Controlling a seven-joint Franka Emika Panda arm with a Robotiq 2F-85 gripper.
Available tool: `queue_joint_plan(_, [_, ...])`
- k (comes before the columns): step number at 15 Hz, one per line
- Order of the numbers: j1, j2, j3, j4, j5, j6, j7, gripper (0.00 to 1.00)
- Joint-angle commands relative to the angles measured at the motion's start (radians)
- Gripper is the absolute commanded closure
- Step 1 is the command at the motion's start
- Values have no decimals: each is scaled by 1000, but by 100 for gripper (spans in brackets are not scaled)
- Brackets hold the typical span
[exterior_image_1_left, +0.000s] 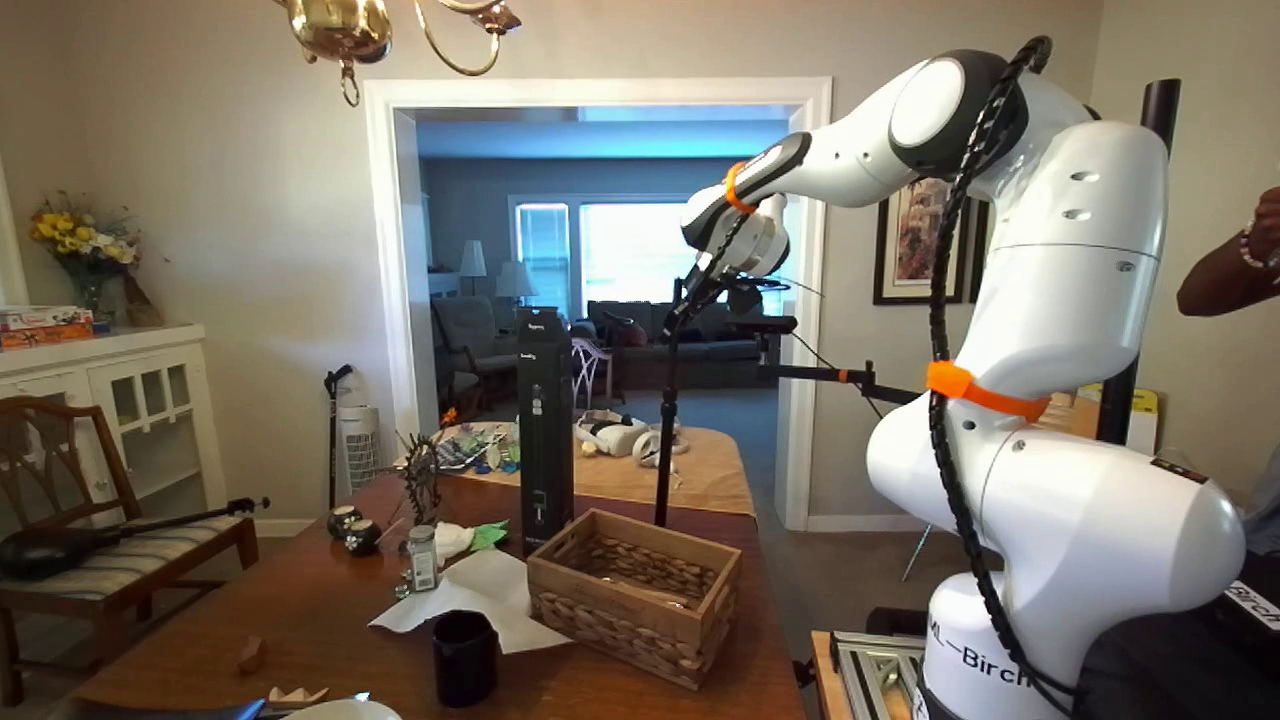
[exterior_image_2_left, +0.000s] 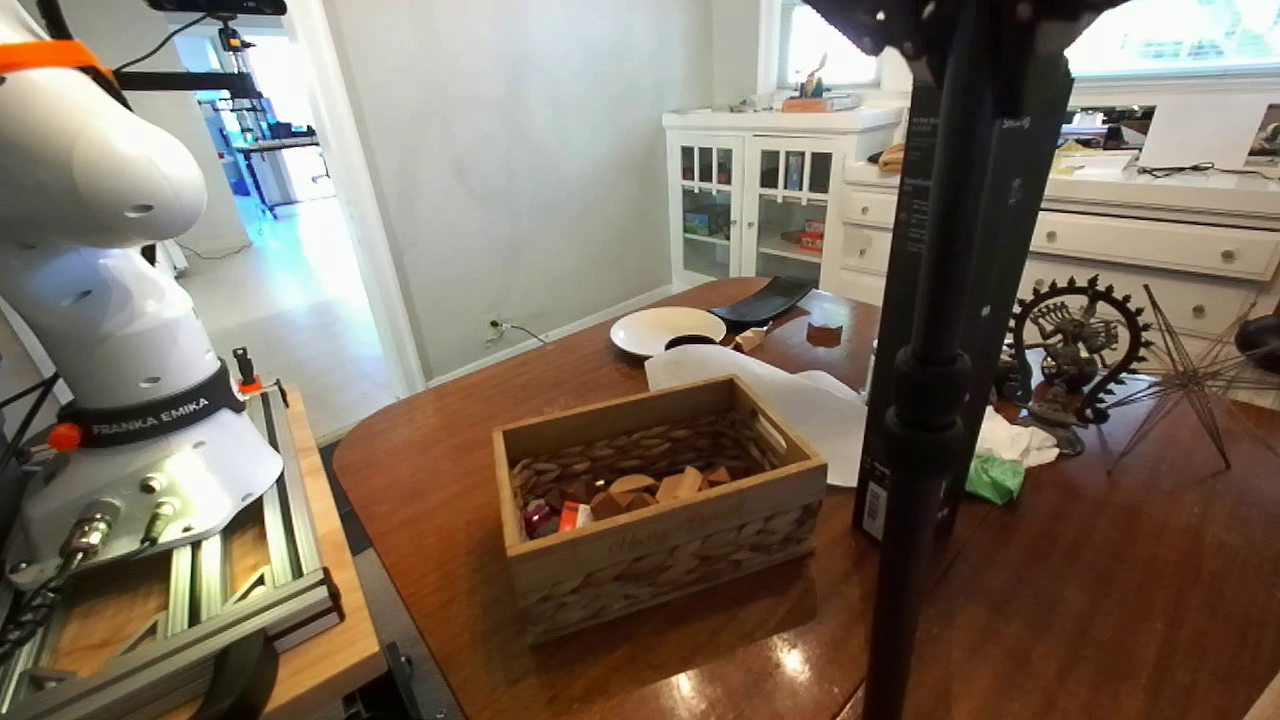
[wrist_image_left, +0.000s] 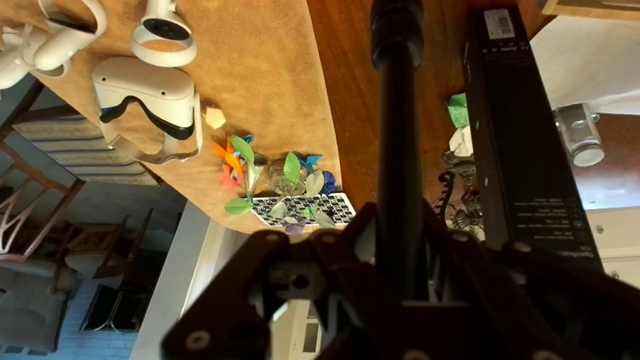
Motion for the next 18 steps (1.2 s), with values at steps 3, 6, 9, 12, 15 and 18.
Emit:
queue_joint_plan(3, [63, -4, -40, -122, -31, 100, 10, 94])
queue_joint_plan(6, [109, 1, -75, -133, -38, 120, 27, 94])
queue_joint_plan(9, [151, 5, -111, -137, -44, 131, 31, 94])
queue_joint_plan(12, [191, 7, -142, -140, -52, 134, 31, 94])
queue_joint_plan(15, [228, 5, -165, -147, -60, 142, 28, 94])
queue_joint_plan(18, [262, 5, -183, -160, -71, 151, 23, 94])
